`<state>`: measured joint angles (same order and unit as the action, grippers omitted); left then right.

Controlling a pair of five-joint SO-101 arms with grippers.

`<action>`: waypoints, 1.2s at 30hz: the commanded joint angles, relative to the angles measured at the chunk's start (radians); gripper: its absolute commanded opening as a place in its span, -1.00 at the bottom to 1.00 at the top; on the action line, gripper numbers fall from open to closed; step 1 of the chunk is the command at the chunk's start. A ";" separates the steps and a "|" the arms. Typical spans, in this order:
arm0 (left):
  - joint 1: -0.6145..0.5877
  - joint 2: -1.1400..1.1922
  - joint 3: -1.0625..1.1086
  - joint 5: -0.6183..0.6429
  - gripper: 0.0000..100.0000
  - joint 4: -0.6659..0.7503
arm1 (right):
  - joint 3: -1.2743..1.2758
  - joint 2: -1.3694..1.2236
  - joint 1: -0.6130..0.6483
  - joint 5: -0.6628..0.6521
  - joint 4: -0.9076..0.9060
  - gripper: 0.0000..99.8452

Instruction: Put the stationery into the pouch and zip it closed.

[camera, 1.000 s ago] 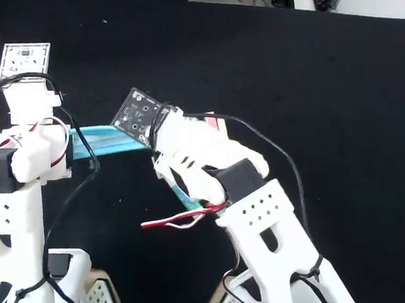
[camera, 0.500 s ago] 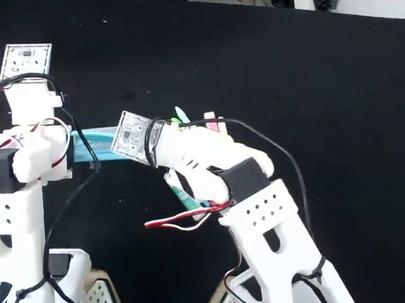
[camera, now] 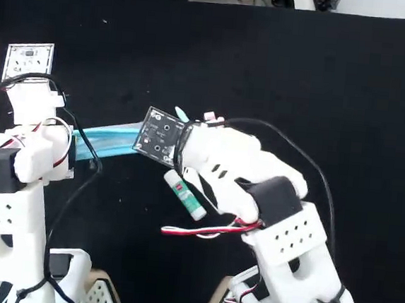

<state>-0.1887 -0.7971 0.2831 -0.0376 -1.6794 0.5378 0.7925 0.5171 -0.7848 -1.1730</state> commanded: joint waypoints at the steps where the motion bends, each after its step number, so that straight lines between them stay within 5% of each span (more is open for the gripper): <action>1: 0.007 0.008 0.005 0.002 -0.94 0.000 | -0.022 0.044 -0.057 -0.012 -0.020 -0.98; 27: 0.005 0.008 0.005 0.002 -0.94 0.000 | -0.024 0.108 -0.173 -0.003 -0.126 -0.98; 30: 0.005 0.008 0.005 0.002 -0.94 0.000 | -0.044 0.105 -0.146 0.147 -0.126 -0.94; 36: 0.005 0.008 0.005 0.003 -0.94 0.000 | -0.217 0.099 -0.063 0.430 -0.339 -0.48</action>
<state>-0.1857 -0.7971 0.2938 -0.0376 -1.6794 0.4442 0.8723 0.4235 -0.4580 -1.4185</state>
